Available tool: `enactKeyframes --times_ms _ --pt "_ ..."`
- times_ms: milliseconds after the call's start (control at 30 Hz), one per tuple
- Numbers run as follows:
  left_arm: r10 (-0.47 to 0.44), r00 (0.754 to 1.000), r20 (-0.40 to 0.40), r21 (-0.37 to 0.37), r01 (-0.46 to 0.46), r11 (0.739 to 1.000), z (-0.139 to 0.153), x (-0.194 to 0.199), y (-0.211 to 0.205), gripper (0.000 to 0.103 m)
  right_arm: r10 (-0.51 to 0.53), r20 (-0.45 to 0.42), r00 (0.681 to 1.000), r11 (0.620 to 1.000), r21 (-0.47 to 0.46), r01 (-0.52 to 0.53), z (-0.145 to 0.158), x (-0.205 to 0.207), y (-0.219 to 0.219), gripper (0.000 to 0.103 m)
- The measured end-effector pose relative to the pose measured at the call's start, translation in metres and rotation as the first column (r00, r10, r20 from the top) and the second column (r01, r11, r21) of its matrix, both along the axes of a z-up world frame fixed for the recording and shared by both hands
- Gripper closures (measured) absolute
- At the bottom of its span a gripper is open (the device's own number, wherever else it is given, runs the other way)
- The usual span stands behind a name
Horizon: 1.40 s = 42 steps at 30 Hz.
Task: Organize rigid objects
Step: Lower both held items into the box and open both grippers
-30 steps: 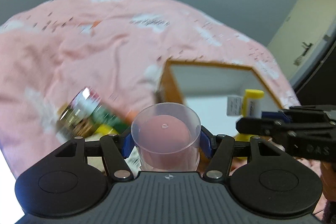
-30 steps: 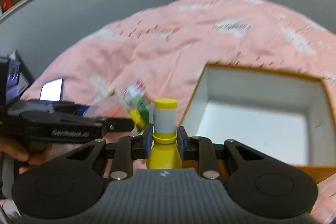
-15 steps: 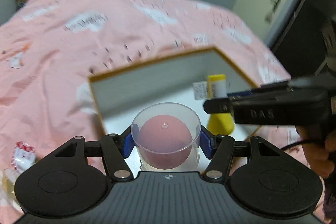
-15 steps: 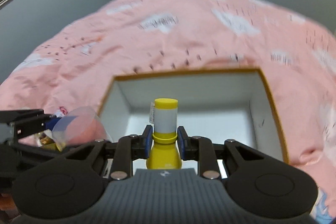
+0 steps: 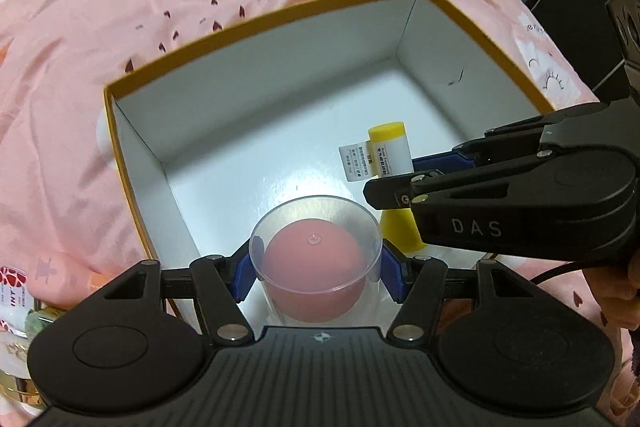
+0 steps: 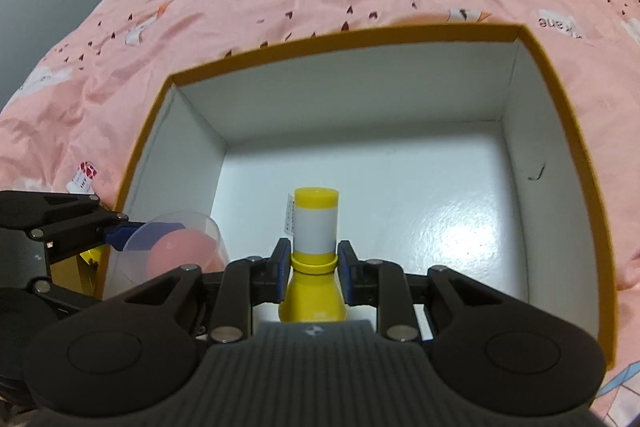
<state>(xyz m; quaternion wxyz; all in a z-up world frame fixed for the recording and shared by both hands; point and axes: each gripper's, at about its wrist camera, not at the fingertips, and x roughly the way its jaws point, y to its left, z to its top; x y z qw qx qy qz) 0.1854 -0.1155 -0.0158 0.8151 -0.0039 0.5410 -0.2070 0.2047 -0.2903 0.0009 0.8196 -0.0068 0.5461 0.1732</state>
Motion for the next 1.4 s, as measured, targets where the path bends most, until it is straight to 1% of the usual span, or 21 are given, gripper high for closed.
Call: enactKeyframes --times_ms 67,233,367,400,433,500,600,667,800,900,967,1067,1167,1233,1400 --pt "0.003 1.0 -0.015 -0.002 -0.003 1.0 -0.004 0.0 0.001 0.032 0.009 -0.014 1.0 1.0 0.003 -0.009 -0.004 0.001 0.001 0.08" --pt "0.003 1.0 -0.003 0.007 -0.003 1.0 -0.003 -0.003 0.0 0.032 0.024 -0.041 0.999 1.0 0.003 -0.024 -0.013 0.003 0.007 0.08" --pt "0.003 1.0 0.019 0.019 -0.004 1.0 -0.002 -0.005 -0.003 0.028 0.023 -0.05 0.998 1.0 0.007 -0.022 -0.016 0.003 0.009 0.08" --pt "0.005 1.0 0.023 0.012 -0.005 1.0 -0.002 -0.006 -0.002 0.027 0.021 -0.051 0.998 1.0 0.007 -0.021 -0.016 0.003 0.01 0.08" --pt "0.008 1.0 0.024 0.004 -0.008 1.0 -0.003 -0.007 -0.002 0.022 0.021 -0.051 0.998 1.0 0.007 -0.021 -0.016 0.002 0.009 0.08" --pt "0.01 0.999 0.042 -0.012 -0.009 1.0 -0.003 -0.009 0.001 0.019 0.021 -0.051 0.998 1.0 0.007 -0.02 -0.016 0.002 0.009 0.079" --pt "0.037 0.996 0.078 -0.029 -0.035 0.999 0.0 -0.015 0.007 0.019 0.013 -0.052 0.999 1.0 0.009 -0.013 -0.016 0.001 0.008 0.079" --pt "0.068 0.992 0.102 -0.066 -0.062 0.996 0.005 -0.022 0.017 0.019 0.007 -0.052 0.999 1.0 0.009 -0.007 -0.015 0.001 0.007 0.079" --pt "0.163 0.975 0.148 -0.139 -0.143 0.98 0.017 -0.033 0.043 0.019 0.012 -0.059 0.998 1.0 -0.005 -0.012 -0.017 0.001 0.01 0.079" --pt "0.203 0.968 0.15 -0.208 -0.17 0.963 0.023 -0.039 0.058 0.019 0.025 -0.071 0.997 1.0 0.0 -0.025 -0.021 0.002 0.017 0.079" --pt "0.228 0.961 0.155 -0.236 -0.188 0.953 0.028 -0.042 0.063 0.018 0.036 -0.08 0.996 0.999 0.008 -0.035 -0.024 0.001 0.023 0.079" --pt "0.262 0.951 0.167 -0.251 -0.216 0.944 0.033 -0.046 0.069 0.018 0.05 -0.095 0.994 0.999 0.022 -0.048 -0.028 0.0 0.031 0.079" --pt "0.283 0.946 0.159 -0.259 -0.236 0.937 0.032 -0.047 0.075 0.018 0.067 -0.103 0.992 0.998 0.027 -0.064 -0.031 -0.001 0.039 0.079" --pt "0.287 0.945 0.155 -0.261 -0.241 0.935 0.032 -0.048 0.077 0.018 0.071 -0.099 0.992 0.997 0.014 -0.07 -0.032 -0.003 0.042 0.079" --pt "0.293 0.944 0.151 -0.267 -0.246 0.932 0.031 -0.048 0.078 0.018 0.071 -0.087 0.994 0.997 -0.007 -0.072 -0.03 -0.005 0.042 0.073"
